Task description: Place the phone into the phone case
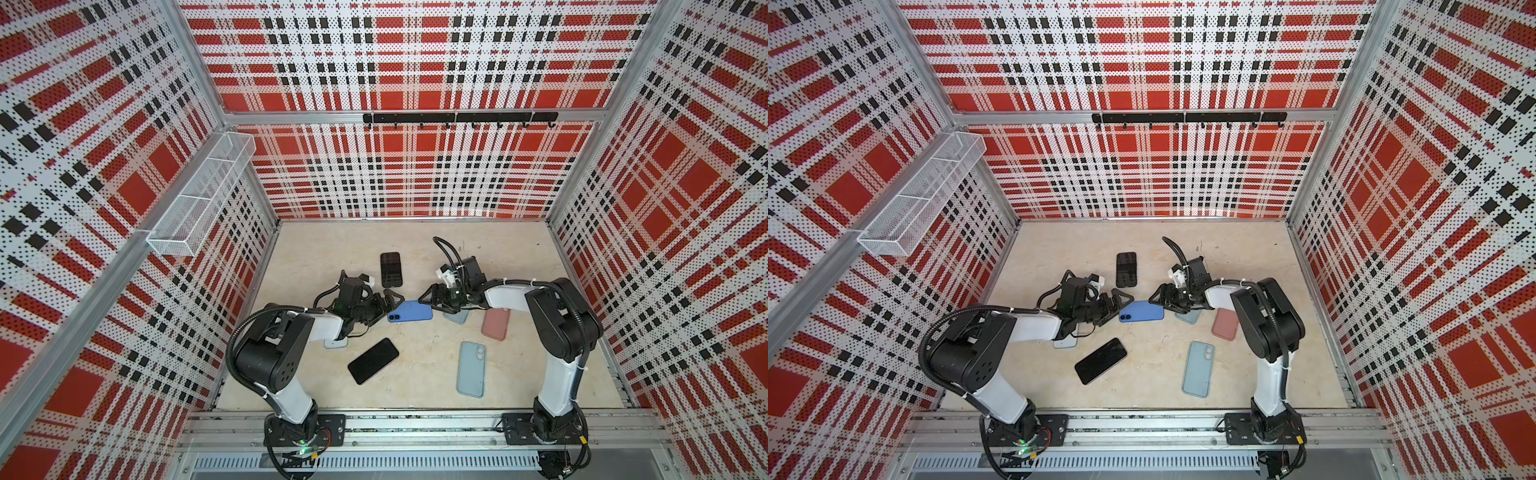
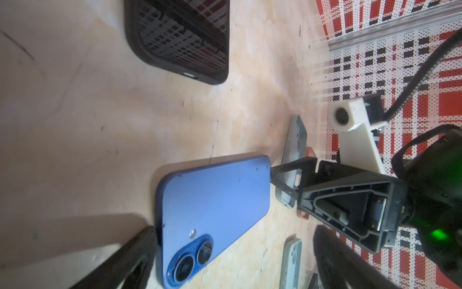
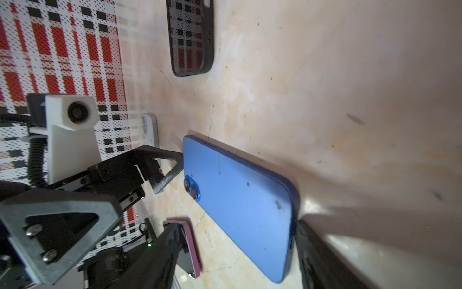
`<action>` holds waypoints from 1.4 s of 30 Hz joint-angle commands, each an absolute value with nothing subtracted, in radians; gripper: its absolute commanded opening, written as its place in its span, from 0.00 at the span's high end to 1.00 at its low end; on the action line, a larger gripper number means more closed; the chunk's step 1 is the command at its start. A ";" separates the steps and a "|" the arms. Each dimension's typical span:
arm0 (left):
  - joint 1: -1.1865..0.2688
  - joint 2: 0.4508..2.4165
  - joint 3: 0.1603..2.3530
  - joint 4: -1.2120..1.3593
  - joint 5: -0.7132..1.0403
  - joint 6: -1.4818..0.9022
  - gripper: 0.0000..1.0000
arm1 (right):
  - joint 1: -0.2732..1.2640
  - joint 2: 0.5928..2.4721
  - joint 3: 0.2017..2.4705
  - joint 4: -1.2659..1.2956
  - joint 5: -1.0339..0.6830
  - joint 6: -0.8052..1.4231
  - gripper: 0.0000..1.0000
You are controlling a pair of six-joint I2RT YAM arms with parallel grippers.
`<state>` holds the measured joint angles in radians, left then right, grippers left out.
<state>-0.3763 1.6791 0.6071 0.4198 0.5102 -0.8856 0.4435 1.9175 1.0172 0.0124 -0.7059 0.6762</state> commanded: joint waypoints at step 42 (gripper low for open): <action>-0.381 1.744 0.534 0.503 0.555 -0.959 0.00 | 0.537 1.984 0.971 0.482 -0.832 0.886 0.51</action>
<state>-0.3618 1.6936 0.5606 0.5541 0.4644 -0.9188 0.4614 1.9209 0.9936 0.5846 -0.8017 0.8623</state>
